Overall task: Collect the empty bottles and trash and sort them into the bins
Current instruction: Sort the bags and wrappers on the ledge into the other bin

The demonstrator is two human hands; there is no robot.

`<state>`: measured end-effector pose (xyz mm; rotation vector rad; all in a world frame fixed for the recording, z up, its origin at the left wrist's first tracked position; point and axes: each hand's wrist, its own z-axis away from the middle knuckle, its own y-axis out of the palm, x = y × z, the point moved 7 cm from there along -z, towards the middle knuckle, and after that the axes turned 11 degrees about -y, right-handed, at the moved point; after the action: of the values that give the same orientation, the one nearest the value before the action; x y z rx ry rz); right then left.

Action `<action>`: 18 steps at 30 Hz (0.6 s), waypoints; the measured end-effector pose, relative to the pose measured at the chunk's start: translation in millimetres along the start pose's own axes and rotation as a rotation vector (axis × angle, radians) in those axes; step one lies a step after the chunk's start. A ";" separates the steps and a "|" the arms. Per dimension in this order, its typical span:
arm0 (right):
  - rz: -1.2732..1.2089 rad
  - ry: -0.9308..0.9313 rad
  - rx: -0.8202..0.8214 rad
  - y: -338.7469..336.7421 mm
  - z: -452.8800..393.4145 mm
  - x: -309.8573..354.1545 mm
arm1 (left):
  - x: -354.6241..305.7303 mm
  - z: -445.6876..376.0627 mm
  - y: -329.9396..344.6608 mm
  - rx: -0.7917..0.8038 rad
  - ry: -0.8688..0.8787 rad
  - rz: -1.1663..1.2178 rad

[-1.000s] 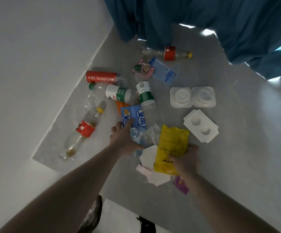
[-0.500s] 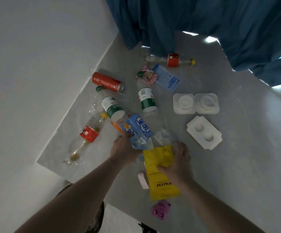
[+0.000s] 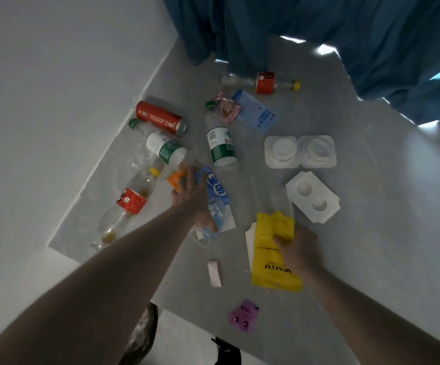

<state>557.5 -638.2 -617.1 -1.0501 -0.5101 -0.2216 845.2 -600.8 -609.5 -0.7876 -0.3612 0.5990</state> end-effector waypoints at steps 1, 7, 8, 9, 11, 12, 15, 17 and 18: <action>-0.071 0.001 -0.023 -10.4 1.4 -1.9 | 0.9 -3.3 0.8 0.019 -0.018 0.012; -0.527 0.163 -0.130 -52.7 28.5 -9.3 | 8.4 -3.4 -1.4 -0.030 -0.047 0.062; -0.603 0.207 -0.144 -52.5 37.5 -15.1 | 11.2 -2.1 -1.4 -0.034 -0.056 0.069; -0.683 0.246 -0.152 -52.9 48.3 -19.1 | 14.2 -1.6 -0.8 -0.029 -0.071 0.085; -0.879 0.370 -0.142 -42.5 73.6 -32.7 | 20.3 -0.3 1.9 -0.017 -0.106 0.131; -0.995 0.460 -0.118 -31.5 89.8 -38.6 | 22.9 1.2 3.8 -0.014 -0.127 0.160; -1.115 0.761 -0.071 10.9 154.8 -38.4 | 27.9 7.5 8.7 -0.011 -0.191 0.234; -1.072 0.935 -0.069 43.5 194.5 -31.2 | 28.7 11.2 9.6 -0.031 -0.222 0.225; -1.080 0.999 -0.073 61.3 209.1 -25.1 | 28.9 13.3 10.0 -0.041 -0.239 0.211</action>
<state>499.4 -428.0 -594.3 -0.5173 -0.0922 -1.6293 857.2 -569.9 -605.8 -0.8009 -0.5142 0.8899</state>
